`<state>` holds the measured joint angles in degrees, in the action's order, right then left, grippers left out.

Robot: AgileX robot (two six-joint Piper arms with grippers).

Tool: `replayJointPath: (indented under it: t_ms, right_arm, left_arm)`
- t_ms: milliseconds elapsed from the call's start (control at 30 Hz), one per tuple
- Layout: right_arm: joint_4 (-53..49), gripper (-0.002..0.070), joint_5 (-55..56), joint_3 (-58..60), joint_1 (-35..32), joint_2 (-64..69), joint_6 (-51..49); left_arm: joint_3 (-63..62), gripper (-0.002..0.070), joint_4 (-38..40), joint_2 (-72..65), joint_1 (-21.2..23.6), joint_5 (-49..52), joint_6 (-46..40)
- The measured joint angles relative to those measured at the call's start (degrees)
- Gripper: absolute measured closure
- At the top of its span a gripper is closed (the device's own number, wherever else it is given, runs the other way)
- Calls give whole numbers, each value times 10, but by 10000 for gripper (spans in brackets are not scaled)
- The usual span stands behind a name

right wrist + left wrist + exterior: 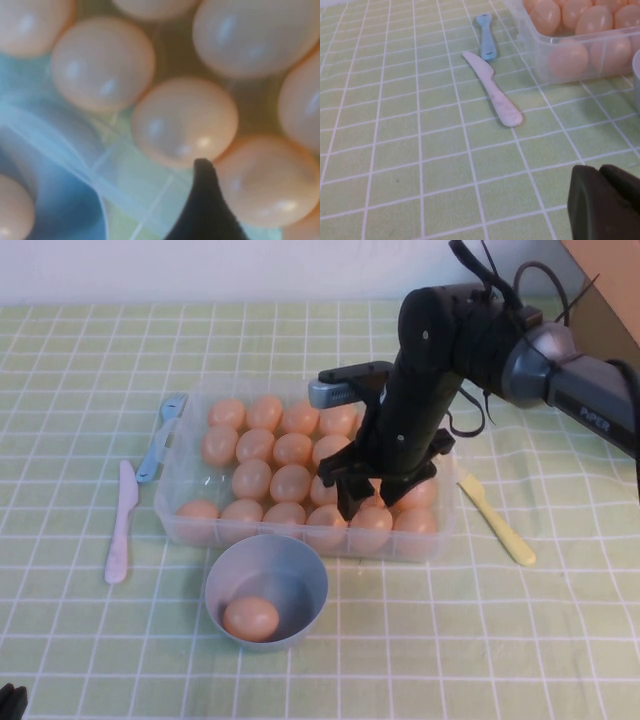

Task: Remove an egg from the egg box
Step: Pick up the egg from the plastic box

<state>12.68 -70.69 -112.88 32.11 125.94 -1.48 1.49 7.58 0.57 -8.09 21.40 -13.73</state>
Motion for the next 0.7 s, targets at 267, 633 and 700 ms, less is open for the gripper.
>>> replayJointPath:
  t_ms: [267,633,700]
  right_arm:
    - [-52,250,0,-65,-1,4,5]
    - [-64,248,0,-67,-6,8,43]
    - [-64,248,0,-67,-6,12,43]
  left_arm:
    - [0,678,0,0,0,0,0]
    - [0,679,0,0,0,0,0]
    - [0,679,0,0,0,0,0]
